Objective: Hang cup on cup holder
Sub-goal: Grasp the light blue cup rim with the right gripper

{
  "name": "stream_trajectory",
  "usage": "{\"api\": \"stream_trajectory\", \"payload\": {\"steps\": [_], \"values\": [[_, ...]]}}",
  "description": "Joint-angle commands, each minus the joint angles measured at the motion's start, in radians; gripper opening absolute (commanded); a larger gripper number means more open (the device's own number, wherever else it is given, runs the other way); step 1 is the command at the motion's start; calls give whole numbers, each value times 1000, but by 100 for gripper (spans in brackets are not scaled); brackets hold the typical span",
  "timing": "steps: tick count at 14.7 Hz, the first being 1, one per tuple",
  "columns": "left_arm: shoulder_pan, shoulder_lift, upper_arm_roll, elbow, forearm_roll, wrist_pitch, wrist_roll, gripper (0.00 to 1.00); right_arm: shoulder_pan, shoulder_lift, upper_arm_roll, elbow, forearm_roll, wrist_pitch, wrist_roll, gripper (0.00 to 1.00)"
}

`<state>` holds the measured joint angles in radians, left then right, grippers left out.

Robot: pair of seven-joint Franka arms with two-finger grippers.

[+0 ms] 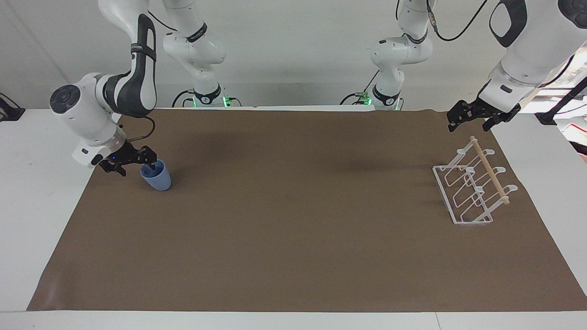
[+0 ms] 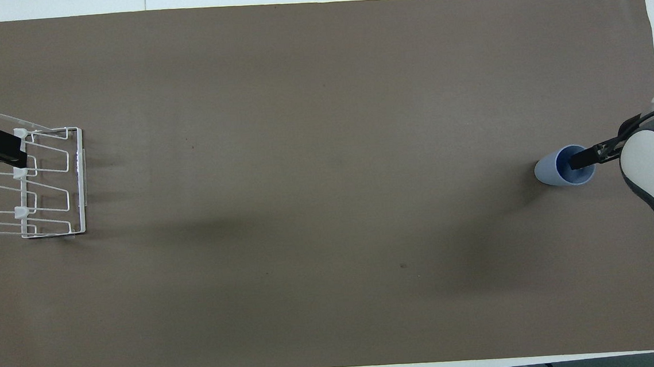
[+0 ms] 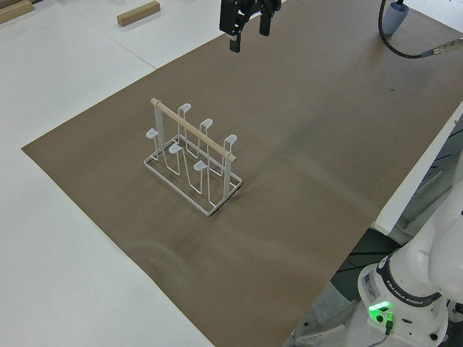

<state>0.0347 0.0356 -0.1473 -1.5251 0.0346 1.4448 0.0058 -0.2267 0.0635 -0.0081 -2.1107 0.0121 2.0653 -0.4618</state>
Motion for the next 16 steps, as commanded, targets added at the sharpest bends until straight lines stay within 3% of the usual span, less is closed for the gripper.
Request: {"api": "stream_trajectory", "payload": {"steps": [1,3,9,10,13,15,16], "values": [[11,-30,-3,-29,-8,-6,-7,100,-16,-5,7,-54,12,61,-69,98],[10,-31,-3,-32,-7,-7,-7,100,-29,5,7,-55,12,73,-101,85],[11,-42,-2,-47,-7,3,-7,100,13,6,13,-57,12,65,-95,6],[11,-40,-2,-47,-5,3,-7,100,15,7,13,-51,12,58,-98,1],[10,-45,-2,-52,-2,-13,-32,100,18,12,16,0,11,-8,-109,0],[1,-60,-2,-79,-1,-26,-75,100,18,15,52,159,60,-230,-129,0],[1,-66,-2,-89,-1,-26,-76,100,17,15,87,235,177,-320,-124,0]]}}
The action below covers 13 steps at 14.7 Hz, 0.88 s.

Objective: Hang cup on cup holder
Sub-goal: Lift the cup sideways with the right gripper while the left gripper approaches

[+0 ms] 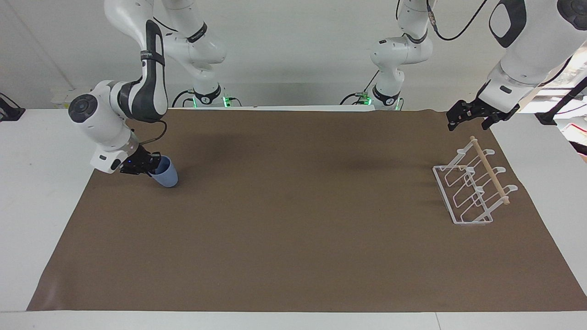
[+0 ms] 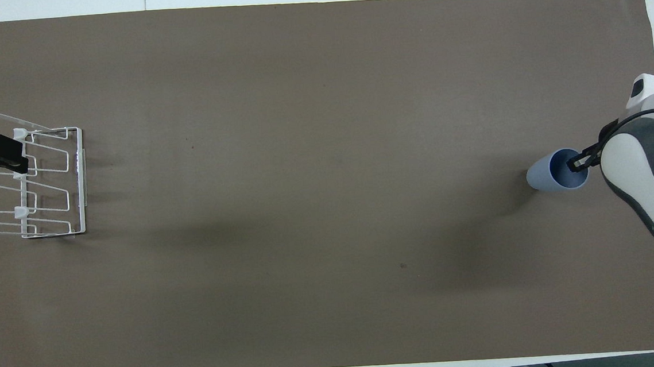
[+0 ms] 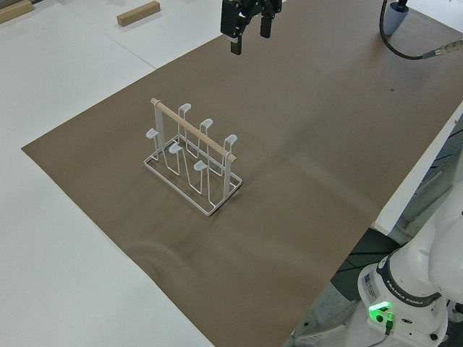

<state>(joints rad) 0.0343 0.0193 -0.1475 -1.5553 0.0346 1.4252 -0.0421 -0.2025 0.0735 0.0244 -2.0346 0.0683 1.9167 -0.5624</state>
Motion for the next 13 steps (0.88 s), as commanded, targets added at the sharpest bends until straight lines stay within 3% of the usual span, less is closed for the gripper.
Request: {"api": "stream_trajectory", "payload": {"steps": [1,3,7,10,13], "values": [[4,-50,-1,-63,-4,4,-41,100,-6,3,61,190,231,-226,-21,0],[9,-50,-4,-63,-53,6,-210,100,-2,0,72,189,452,-243,-14,0],[-5,-41,-9,-42,-221,21,-649,100,144,0,80,186,776,-211,201,0],[-37,-38,-21,-40,-312,76,-943,100,328,2,80,186,957,-49,517,0],[-56,-32,-21,-32,-433,165,-1210,100,518,5,80,171,987,160,715,0]]}}
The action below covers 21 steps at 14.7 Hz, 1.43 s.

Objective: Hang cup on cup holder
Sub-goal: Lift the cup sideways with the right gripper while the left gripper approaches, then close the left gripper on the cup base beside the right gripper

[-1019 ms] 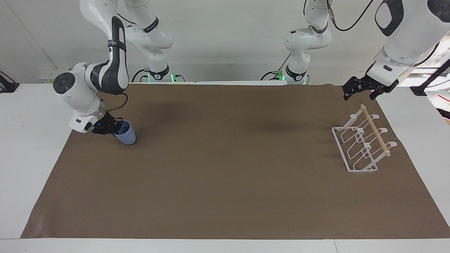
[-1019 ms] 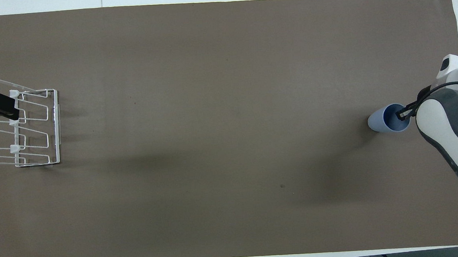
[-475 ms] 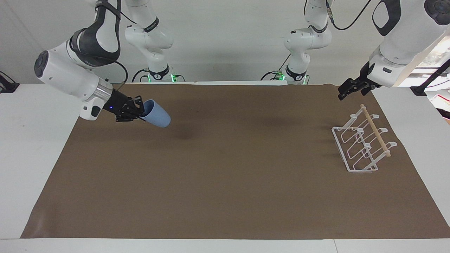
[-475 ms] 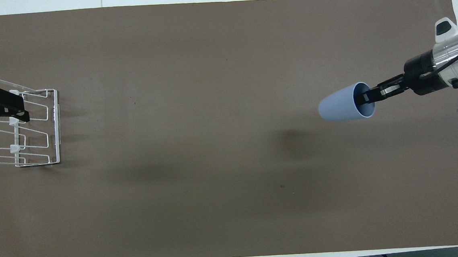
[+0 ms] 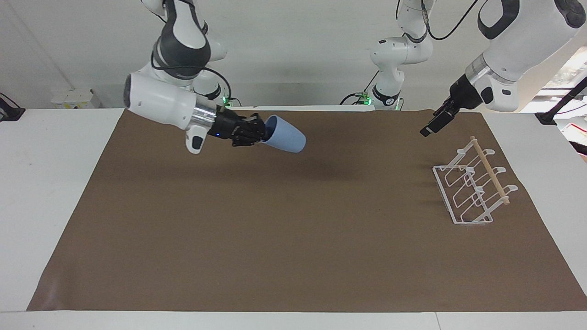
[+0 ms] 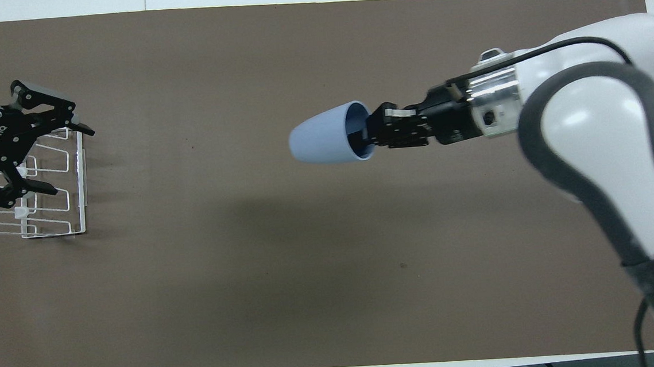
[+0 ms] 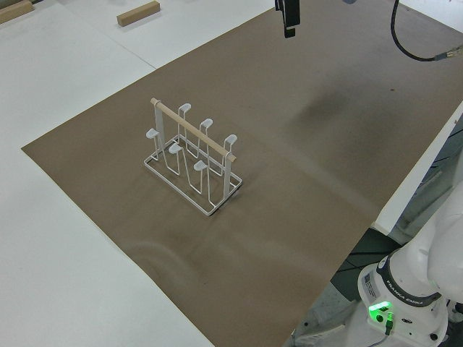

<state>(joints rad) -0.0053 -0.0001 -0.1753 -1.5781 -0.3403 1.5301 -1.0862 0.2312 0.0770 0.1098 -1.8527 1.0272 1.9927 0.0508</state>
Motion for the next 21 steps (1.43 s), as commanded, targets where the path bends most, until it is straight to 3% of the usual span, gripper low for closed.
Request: {"api": "stream_trajectory", "payload": {"steps": [1,3,5,10,18,19,20,21], "values": [[-39,-11,7,-11,-65,96,-278,100,133,3,-5,-14,28,130,156,0],[-77,-12,5,-23,-65,163,-470,100,197,9,-5,-11,43,210,236,0],[-110,-23,5,-49,-68,163,-527,100,223,10,-5,-14,70,233,248,0],[-107,-150,4,-307,-272,246,-528,100,223,10,-4,-11,73,232,270,0],[-177,-123,2,-393,-390,370,-529,100,223,10,-5,-14,73,235,270,0],[-182,-120,2,-393,-390,375,-529,90,223,10,-5,-14,73,235,270,0],[-185,-115,4,-384,-375,360,-502,1,223,10,-5,-14,73,236,270,0],[-191,-118,2,-394,-381,390,-444,0,223,10,-5,-14,73,236,270,0]]}}
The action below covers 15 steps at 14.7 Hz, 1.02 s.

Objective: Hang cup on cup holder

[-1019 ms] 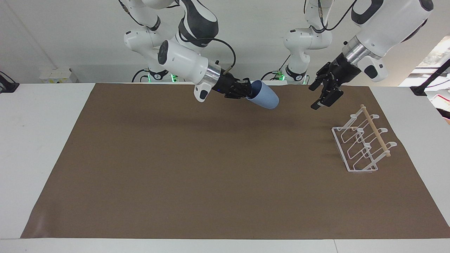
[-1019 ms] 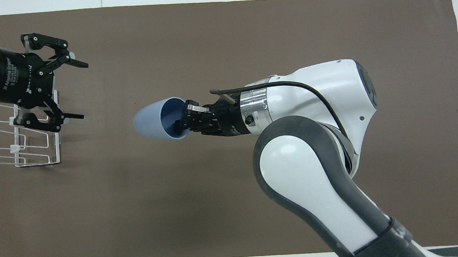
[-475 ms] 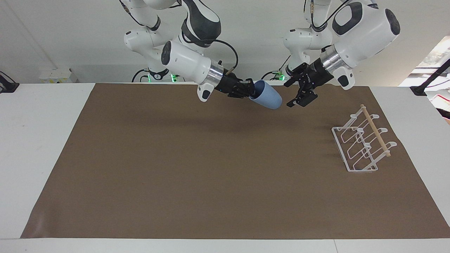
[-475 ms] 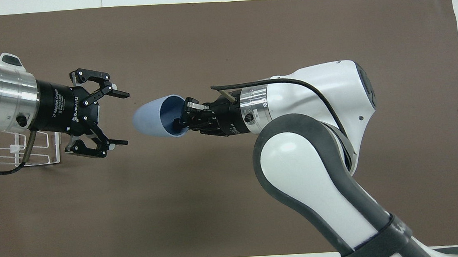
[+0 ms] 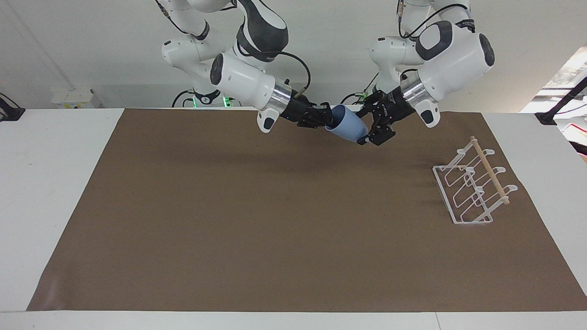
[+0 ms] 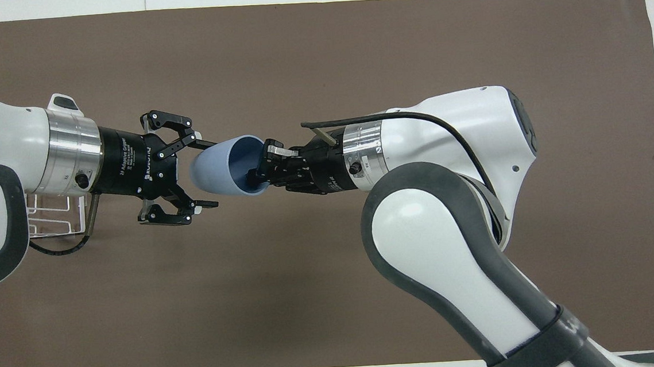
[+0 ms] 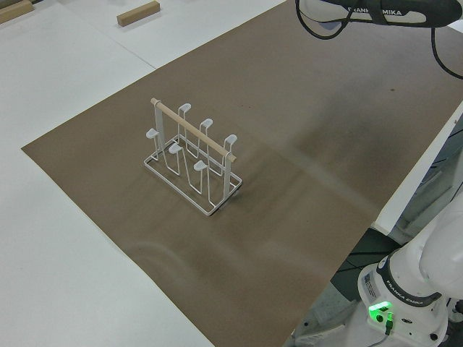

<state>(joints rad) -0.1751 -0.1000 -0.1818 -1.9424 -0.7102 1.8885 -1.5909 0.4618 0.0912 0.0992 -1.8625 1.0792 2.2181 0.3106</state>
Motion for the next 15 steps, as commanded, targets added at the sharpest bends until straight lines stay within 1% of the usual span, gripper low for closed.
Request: {"api": "stream_trajectory", "payload": {"steps": [1,3,4,5,6,7,8,10,11,12,13,14,15], "values": [[-17,-17,7,-29,-21,46,-1,0,-8,-4,5,-4,21,12,10,0],[-15,-14,7,-24,-31,44,-61,0,-8,-4,5,-4,21,12,10,0],[-15,-14,8,-26,-32,44,-63,0,-8,-4,5,-1,21,12,10,8],[-15,-14,8,-24,-32,44,-63,0,-9,-4,5,-1,21,12,10,50],[-15,-14,8,-24,-32,44,-64,0,-11,-4,5,2,19,11,12,95],[-11,-14,10,-23,-32,41,-66,0,-24,-2,5,6,18,2,7,100],[-9,-10,11,-20,-28,40,-66,0,-44,-4,2,9,9,-15,1,100],[-1,-9,15,-16,-15,41,-69,0,-119,-18,-1,11,-7,-88,-11,100],[6,-4,16,-13,18,40,-73,0,-165,-31,-1,11,-31,-133,-30,100],[14,-3,15,-7,84,38,-93,0,-214,-48,-1,13,-72,-176,-56,100],[16,0,16,-6,168,26,-127,0,-265,-71,-3,11,-141,-225,-68,100],[16,3,15,6,287,-12,-141,0,-305,-89,-3,11,-219,-262,-70,100],[9,5,15,20,413,-75,-142,0,-349,-112,-3,11,-334,-297,-70,100]]}}
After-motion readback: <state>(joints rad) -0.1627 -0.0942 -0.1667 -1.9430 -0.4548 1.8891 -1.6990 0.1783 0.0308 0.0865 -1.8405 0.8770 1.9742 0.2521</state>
